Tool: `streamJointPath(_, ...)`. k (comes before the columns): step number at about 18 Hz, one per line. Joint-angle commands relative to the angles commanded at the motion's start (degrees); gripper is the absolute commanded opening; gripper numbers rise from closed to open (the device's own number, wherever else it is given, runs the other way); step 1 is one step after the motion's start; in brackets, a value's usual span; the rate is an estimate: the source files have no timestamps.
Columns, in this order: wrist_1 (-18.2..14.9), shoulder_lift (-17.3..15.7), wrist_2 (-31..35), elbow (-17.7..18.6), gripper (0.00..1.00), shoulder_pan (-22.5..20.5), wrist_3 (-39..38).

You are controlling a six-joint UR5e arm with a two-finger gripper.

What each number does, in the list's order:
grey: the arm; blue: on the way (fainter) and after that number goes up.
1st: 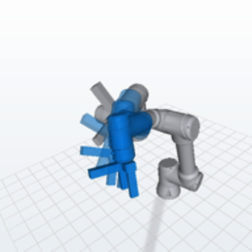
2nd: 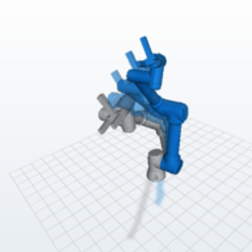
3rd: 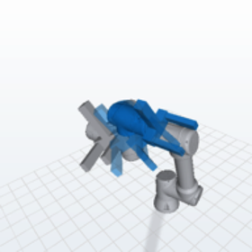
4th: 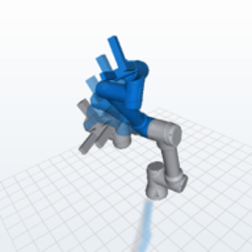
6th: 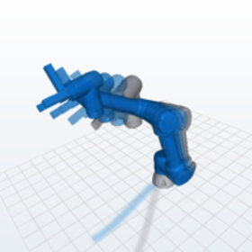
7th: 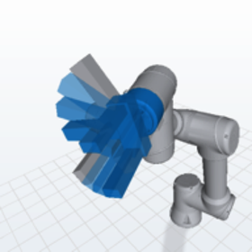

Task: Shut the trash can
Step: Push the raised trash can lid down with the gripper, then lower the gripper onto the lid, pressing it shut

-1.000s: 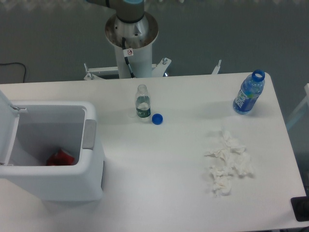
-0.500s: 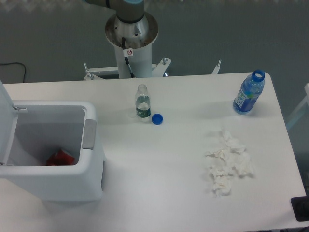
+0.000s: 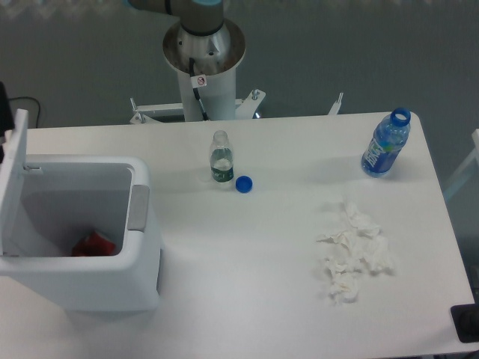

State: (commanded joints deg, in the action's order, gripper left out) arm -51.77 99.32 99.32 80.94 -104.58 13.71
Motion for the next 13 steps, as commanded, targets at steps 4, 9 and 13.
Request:
streamJointPath(4, 0.1, 0.2, 0.3, 0.1, 1.00, -1.4, 0.1)
streamJointPath(9, 0.0, 0.3, 0.4, 0.1, 1.00, -3.7, 0.4)
streamJointPath(13, 0.1, 0.4, 2.6, 1.0, 1.00, -4.6, 0.8)
